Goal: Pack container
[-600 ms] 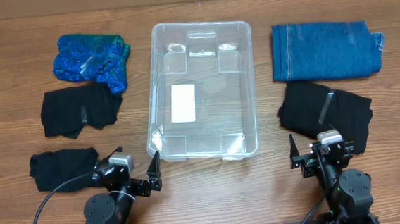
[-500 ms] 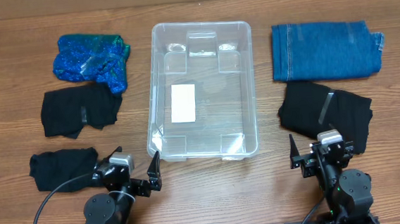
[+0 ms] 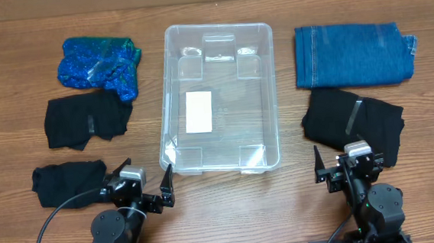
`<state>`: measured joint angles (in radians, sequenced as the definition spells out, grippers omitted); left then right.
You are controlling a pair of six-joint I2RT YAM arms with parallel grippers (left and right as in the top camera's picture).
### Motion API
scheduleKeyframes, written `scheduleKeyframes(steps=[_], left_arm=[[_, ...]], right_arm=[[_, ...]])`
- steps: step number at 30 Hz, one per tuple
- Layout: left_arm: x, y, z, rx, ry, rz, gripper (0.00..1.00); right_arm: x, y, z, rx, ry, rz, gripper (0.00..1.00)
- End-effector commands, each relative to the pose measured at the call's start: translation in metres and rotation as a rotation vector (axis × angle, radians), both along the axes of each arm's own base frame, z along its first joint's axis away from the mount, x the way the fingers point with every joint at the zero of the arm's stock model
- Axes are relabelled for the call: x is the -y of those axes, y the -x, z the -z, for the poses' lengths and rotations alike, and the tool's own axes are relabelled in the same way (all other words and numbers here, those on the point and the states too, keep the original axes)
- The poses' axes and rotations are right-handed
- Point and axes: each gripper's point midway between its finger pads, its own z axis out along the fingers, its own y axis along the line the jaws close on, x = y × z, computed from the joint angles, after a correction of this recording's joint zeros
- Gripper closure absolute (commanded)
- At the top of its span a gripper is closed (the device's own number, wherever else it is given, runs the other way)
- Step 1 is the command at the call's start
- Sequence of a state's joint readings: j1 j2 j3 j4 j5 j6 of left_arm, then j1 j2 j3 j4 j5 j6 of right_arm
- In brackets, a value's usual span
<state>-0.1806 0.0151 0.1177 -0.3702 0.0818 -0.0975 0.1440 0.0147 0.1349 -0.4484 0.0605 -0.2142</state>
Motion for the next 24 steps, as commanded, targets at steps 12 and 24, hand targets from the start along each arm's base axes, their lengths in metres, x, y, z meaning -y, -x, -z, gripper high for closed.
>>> scheduleKeyframes(steps=[12,24], left_arm=[[-0.004,-0.001,0.002,0.006,-0.021,-0.015,0.00],[-0.004,-0.001,0.002,0.006,-0.021,-0.015,0.00]], right_arm=[[0.000,0.000,0.000,0.004,-0.007,0.003,0.00],[-0.002,-0.002,-0.010,-0.047,-0.880,0.213,0.00]])
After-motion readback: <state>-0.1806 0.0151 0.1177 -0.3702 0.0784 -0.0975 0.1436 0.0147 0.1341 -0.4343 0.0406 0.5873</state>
